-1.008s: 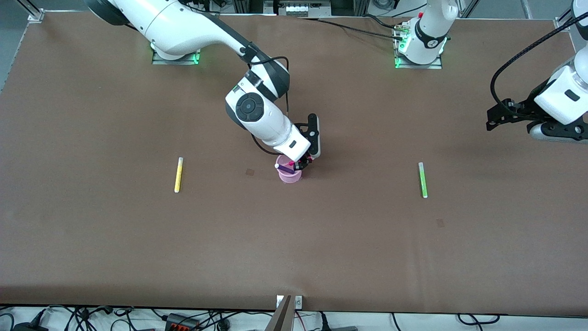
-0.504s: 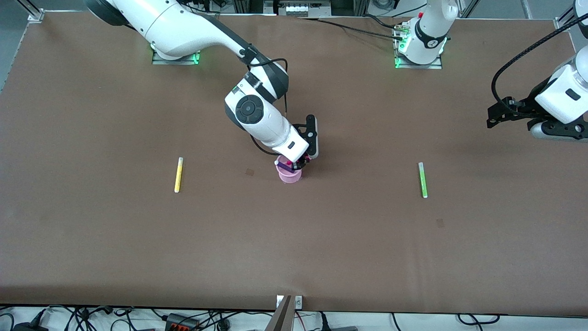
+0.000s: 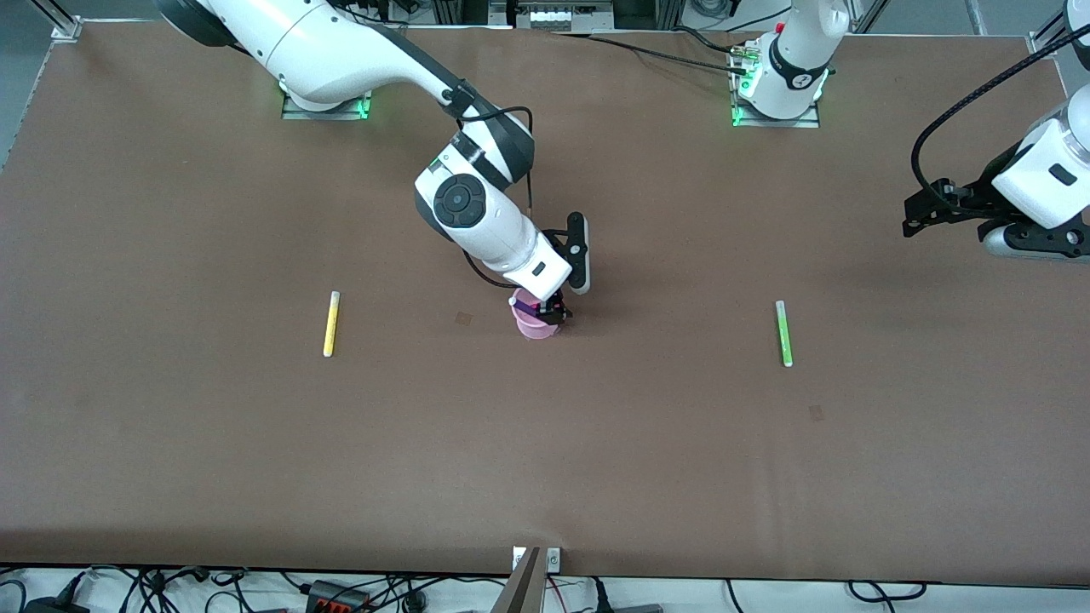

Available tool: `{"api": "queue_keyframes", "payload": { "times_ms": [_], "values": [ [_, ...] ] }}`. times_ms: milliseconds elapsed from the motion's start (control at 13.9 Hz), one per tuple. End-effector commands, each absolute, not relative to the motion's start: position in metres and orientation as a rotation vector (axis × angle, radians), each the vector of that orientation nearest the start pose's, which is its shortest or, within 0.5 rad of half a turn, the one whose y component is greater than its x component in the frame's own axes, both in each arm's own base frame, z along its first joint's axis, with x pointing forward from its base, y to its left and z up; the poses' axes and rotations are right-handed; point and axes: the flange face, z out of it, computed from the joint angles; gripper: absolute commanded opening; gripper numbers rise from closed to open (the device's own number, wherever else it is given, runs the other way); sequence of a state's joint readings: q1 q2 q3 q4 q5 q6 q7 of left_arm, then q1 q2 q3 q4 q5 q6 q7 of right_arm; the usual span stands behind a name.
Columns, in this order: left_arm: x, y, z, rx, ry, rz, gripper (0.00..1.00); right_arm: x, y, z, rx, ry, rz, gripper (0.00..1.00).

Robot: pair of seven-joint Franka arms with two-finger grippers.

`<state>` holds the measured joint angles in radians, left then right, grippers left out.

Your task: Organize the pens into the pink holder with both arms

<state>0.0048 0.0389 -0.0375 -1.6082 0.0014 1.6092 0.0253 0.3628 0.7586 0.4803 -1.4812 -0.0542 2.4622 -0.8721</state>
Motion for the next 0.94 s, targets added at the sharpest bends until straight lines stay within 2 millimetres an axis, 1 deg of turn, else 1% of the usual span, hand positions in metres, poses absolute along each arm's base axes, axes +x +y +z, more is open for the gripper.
{"api": "queue_keyframes", "payload": {
  "times_ms": [0,72,216,288,432,576,648,792,864],
  "values": [
    [0.568,-0.017,0.595,-3.146,0.079,0.065,1.00,0.544,0.502,0.337,2.442,2.328,0.564,1.00],
    [0.568,-0.017,0.595,-3.146,0.079,0.065,1.00,0.541,0.501,0.352,2.524,2.288,0.544,1.00],
    [0.567,-0.018,0.596,-3.146,0.082,0.063,1.00,0.536,0.496,0.394,2.693,2.150,0.520,1.00],
    [0.567,-0.018,0.595,-3.146,0.084,0.068,1.00,0.537,0.486,0.402,2.785,2.052,0.427,1.00],
    [0.567,-0.019,0.595,-3.146,0.089,0.068,1.00,0.549,0.457,0.417,3.003,1.741,0.293,1.00],
    [0.567,-0.017,0.594,-3.146,0.084,0.068,1.00,0.554,0.435,0.423,3.124,1.503,0.151,1.00],
    [0.567,-0.017,0.594,-3.144,0.084,0.068,1.00,0.562,0.423,0.422,3.182,1.372,0.112,1.00],
    [0.567,-0.017,0.595,-3.120,0.092,0.064,1.00,0.574,0.406,0.416,3.276,1.142,0.061,1.00],
    [0.567,-0.017,0.596,-3.103,0.097,0.061,1.00,0.577,0.398,0.414,3.305,1.033,0.006,1.00]
  ]
}}
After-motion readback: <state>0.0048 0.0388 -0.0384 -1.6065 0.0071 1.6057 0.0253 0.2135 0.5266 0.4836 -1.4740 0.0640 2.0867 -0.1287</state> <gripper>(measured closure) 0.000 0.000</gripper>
